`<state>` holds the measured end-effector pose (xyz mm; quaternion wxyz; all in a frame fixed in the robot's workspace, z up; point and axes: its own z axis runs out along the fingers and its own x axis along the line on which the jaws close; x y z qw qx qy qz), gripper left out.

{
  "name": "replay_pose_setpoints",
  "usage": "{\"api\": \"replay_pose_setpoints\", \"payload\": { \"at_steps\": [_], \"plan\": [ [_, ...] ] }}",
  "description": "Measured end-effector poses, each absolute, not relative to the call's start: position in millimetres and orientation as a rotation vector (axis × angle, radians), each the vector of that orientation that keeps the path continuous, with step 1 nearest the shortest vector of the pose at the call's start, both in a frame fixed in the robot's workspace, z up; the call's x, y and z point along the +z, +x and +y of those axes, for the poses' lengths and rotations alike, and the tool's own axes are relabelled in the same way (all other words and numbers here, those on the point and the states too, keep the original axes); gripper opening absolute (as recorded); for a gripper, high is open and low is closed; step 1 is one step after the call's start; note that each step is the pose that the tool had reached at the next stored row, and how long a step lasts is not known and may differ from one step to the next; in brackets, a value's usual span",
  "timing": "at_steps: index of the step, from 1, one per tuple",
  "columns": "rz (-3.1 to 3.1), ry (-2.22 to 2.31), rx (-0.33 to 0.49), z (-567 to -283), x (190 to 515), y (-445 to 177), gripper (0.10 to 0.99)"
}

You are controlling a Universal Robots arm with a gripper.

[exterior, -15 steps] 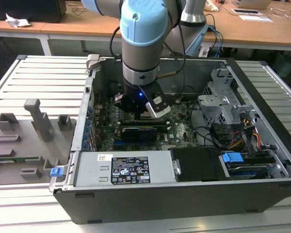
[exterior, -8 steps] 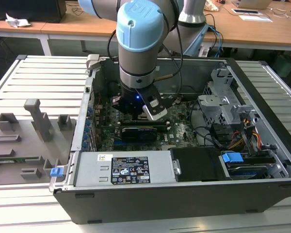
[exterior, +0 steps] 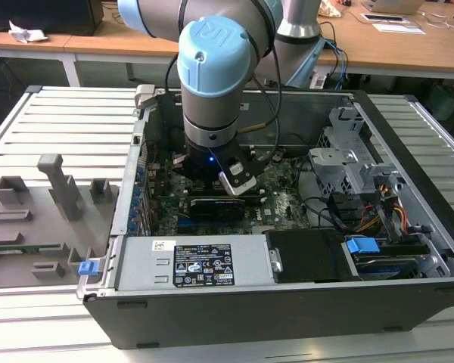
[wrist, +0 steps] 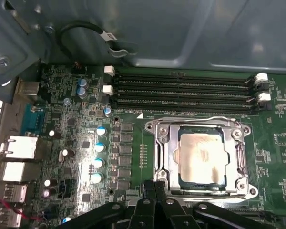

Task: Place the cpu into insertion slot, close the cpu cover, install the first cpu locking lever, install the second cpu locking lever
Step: 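Install the second cpu locking lever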

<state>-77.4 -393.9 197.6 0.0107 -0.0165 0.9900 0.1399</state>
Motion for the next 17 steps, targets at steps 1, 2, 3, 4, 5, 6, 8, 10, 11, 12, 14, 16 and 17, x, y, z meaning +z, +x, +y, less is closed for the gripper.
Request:
{"api": "replay_pose_setpoints", "payload": {
  "at_steps": [1,2,3,4,5,6,8,10,11,12,14,16,17],
  "plan": [
    [3.088,-0.052,0.446,-393.9,196.5,-78.0,0.106],
    [3.086,-0.051,0.456,-393.9,195.2,-79.1,0.106],
    [3.086,-0.051,0.459,-394.0,194.9,-80.0,0.106],
    [3.085,-0.051,0.460,-393.9,194.8,-80.6,0.106],
    [3.085,-0.052,0.461,-393.9,196.0,-80.9,0.106],
    [3.085,-0.052,0.461,-393.9,197.4,-81.0,0.106],
    [3.084,-0.051,0.461,-393.9,198.1,-81.0,0.106],
    [3.083,-0.052,0.460,-393.9,197.3,-81.1,0.106],
    [3.083,-0.052,0.460,-393.9,195.5,-81.2,0.106],
    [3.083,-0.052,0.460,-394.0,194.5,-81.4,0.106],
    [3.083,-0.052,0.459,-394.0,194.1,-81.8,0.106],
    [3.081,-0.052,0.460,-394.1,194.1,-82.4,0.106],
    [3.081,-0.052,0.460,-394.2,194.2,-82.7,0.106]
  ]
}}
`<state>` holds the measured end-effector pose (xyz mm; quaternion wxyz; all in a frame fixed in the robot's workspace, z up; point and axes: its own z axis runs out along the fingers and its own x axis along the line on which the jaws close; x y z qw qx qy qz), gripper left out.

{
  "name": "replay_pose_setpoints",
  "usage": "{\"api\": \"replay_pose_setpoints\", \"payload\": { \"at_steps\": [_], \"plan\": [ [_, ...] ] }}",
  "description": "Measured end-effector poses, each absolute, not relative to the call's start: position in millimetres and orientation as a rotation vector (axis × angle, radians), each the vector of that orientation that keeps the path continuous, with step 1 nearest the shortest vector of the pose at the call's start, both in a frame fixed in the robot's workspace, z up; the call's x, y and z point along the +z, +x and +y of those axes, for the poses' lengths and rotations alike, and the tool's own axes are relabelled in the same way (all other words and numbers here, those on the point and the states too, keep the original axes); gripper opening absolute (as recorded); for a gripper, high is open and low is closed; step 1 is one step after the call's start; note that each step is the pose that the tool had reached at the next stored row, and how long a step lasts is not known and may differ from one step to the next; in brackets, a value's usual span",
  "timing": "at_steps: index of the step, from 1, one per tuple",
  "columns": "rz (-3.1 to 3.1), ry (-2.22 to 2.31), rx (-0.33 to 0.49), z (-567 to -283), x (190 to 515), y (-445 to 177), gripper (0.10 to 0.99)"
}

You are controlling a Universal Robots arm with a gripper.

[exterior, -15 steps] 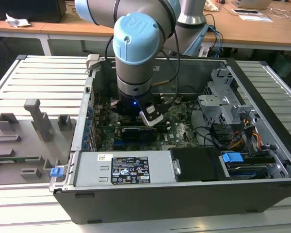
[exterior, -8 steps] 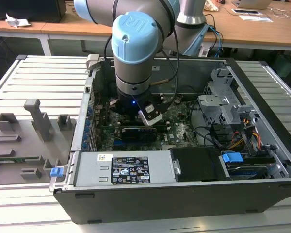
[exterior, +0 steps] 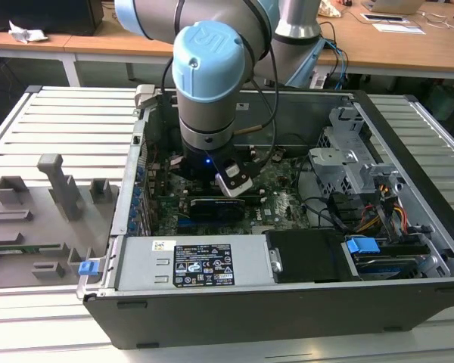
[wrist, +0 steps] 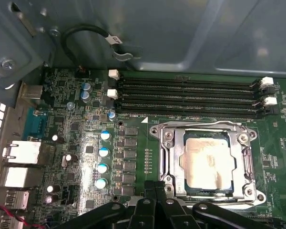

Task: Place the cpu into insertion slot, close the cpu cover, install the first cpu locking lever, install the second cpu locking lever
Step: 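Install the second cpu locking lever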

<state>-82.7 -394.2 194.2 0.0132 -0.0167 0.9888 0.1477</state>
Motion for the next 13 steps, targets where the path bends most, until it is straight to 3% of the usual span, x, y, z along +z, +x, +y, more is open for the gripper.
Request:
{"api": "replay_pose_setpoints", "payload": {
  "at_steps": [13],
  "plan": [
    [3.075,-0.054,0.459,-396.1,196.3,-85.4,0.106]
  ]
}}
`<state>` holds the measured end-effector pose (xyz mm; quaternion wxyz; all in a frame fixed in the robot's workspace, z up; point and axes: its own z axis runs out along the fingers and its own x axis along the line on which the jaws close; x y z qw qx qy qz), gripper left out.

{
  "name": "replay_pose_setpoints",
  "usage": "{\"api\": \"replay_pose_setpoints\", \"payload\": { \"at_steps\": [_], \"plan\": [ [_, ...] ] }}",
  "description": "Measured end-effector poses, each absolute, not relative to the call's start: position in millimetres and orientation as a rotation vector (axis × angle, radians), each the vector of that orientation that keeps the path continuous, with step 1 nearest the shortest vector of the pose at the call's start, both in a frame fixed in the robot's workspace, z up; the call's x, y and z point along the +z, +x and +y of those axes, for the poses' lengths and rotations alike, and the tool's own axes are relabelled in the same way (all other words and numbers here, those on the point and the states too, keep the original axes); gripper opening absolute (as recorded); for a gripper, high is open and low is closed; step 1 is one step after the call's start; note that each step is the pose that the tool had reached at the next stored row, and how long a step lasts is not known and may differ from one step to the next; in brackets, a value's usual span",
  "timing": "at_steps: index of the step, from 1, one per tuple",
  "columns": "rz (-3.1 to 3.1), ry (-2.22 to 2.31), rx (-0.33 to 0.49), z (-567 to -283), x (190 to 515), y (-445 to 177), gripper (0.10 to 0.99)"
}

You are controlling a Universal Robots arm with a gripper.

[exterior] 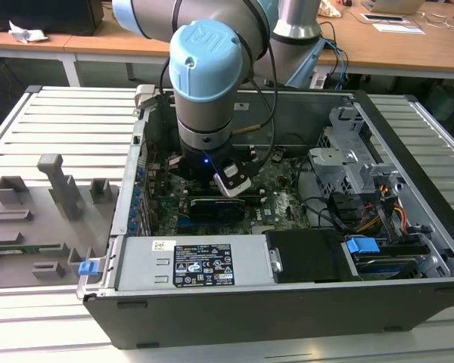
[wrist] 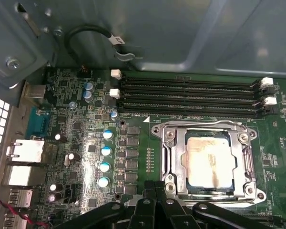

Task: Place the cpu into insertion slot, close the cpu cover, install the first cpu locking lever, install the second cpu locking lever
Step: 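Install the second cpu locking lever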

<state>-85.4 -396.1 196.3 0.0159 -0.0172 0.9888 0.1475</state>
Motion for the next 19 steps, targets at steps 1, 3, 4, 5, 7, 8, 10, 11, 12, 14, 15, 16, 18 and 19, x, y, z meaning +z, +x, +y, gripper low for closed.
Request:
{"api": "replay_pose_setpoints", "payload": {
  "at_steps": [1,3,4,5,7,8,10,11,12,14,15,16,18,19],
  "plan": [
    [3.075,-0.054,0.459,-396,196,-86,0.106],
    [3.075,-0.053,0.459,-397,196,-86,0.106],
    [3.075,-0.054,0.459,-398,196,-86,0.106],
    [3.075,-0.053,0.459,-398,196,-86,0.106],
    [3.075,-0.054,0.458,-398,196,-86,0.106],
    [3.075,-0.054,0.458,-398,195,-86,0.106],
    [3.075,-0.054,0.458,-398,194,-86,0.106],
    [3.075,-0.054,0.458,-398,194,-86,0.106],
    [3.075,-0.054,0.458,-398,194,-86,0.106],
    [3.074,-0.054,0.460,-398,197,-85,0.106],
    [3.075,-0.054,0.459,-398,201,-86,0.106],
    [3.075,-0.054,0.459,-398,202,-86,0.106],
    [3.075,-0.054,0.459,-398,205,-86,0.106],
    [3.075,-0.054,0.459,-398,207,-86,0.106]
  ]
}}
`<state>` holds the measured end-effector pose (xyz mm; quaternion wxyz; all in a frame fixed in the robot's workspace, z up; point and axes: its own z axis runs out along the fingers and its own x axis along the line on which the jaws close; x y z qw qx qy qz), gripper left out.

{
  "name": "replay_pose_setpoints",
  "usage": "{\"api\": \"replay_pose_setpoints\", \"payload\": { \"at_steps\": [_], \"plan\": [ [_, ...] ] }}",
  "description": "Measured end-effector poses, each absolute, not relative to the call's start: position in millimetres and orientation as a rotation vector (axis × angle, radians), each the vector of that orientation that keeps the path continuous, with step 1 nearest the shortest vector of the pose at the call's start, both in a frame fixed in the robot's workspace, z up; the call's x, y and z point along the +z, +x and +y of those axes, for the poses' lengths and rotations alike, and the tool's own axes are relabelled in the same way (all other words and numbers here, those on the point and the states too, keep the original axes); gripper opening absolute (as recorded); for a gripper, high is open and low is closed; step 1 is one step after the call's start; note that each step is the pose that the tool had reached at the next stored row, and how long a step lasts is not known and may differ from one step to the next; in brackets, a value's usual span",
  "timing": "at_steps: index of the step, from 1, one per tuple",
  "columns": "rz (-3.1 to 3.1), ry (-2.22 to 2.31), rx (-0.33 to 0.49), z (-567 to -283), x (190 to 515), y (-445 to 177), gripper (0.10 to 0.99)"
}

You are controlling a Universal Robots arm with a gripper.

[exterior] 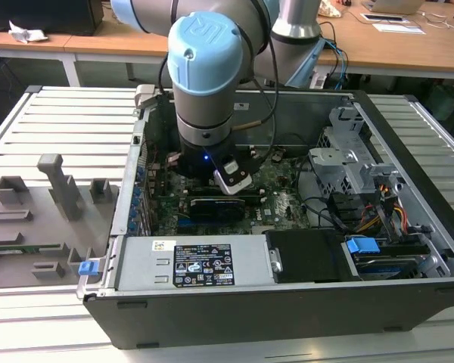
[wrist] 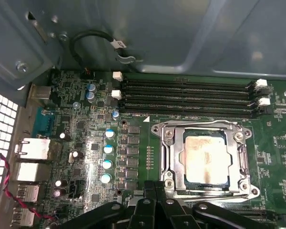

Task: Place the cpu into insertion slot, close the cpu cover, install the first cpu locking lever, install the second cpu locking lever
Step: 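Install the second cpu locking lever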

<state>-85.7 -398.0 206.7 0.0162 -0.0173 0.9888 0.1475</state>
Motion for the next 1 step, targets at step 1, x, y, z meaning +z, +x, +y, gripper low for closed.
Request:
{"api": "replay_pose_setpoints", "payload": {
  "at_steps": [1],
  "plan": [
    [3.075,-0.054,0.459,-398.0,208.3,-85.7,0.106]
  ]
}}
